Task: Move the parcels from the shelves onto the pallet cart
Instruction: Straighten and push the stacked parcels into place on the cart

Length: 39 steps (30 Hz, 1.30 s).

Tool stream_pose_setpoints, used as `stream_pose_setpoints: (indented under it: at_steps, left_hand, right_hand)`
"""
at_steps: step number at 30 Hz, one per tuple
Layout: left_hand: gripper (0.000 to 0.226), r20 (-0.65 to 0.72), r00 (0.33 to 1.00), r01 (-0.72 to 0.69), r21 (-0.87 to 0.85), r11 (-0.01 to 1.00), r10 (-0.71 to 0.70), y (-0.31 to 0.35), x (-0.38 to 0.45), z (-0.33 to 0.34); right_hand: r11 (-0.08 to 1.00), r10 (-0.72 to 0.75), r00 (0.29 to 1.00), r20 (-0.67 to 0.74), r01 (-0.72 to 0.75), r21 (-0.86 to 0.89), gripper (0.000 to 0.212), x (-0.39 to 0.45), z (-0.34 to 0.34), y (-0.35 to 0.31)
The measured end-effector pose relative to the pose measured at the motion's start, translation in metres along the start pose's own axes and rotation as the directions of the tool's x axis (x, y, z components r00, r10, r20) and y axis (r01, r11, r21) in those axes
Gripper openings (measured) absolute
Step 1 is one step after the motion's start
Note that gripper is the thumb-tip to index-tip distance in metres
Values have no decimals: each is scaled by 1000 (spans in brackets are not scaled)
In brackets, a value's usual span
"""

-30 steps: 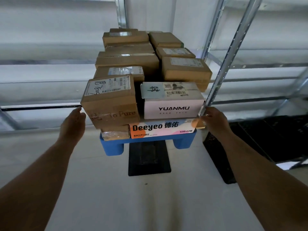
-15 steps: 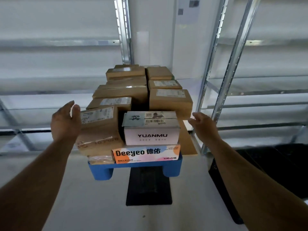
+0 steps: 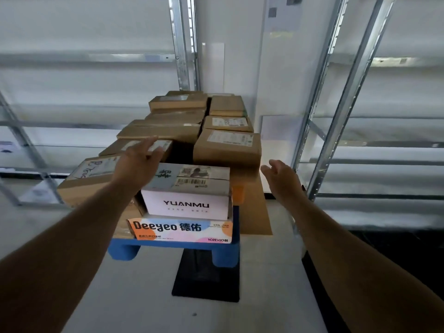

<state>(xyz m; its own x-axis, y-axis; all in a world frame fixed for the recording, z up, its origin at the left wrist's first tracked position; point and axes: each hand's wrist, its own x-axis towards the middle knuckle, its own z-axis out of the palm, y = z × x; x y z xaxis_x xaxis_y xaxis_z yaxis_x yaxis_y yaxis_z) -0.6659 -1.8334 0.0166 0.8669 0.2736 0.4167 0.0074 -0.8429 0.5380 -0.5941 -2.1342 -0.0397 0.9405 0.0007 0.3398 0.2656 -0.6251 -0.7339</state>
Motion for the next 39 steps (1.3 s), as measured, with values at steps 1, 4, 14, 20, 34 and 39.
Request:
stream_pose_setpoints:
  at_steps: [1, 4, 14, 20, 34, 39]
  left_hand:
    - [41, 5, 1000, -1, 18, 1000, 1, 3, 5, 5]
    - [44, 46, 999, -27, 34, 999, 25, 8, 25, 18]
    - [44, 335, 942, 24, 26, 999, -31, 8, 95, 75]
    - [28, 365, 931, 11, -49, 999, 8, 9, 111, 81]
    - [36, 304, 953, -26, 62, 998, 6, -4, 114, 77]
    - [38, 286, 958, -2, 57, 998, -15, -1, 113, 78]
  right_hand:
    - [1000, 13, 1000, 10, -13, 8, 36, 7, 0, 1]
    - [997, 66, 995, 73, -69, 44, 45, 28, 3, 5]
    - [873, 240, 948, 209, -305, 382, 15, 88, 16, 16]
    - [892, 188, 940, 284, -284, 351, 27, 99, 23, 13]
    - [855, 144, 908, 392, -314, 413, 33, 99, 40, 15]
    - [831, 148, 915, 376, -321, 454, 29, 99, 46, 10]
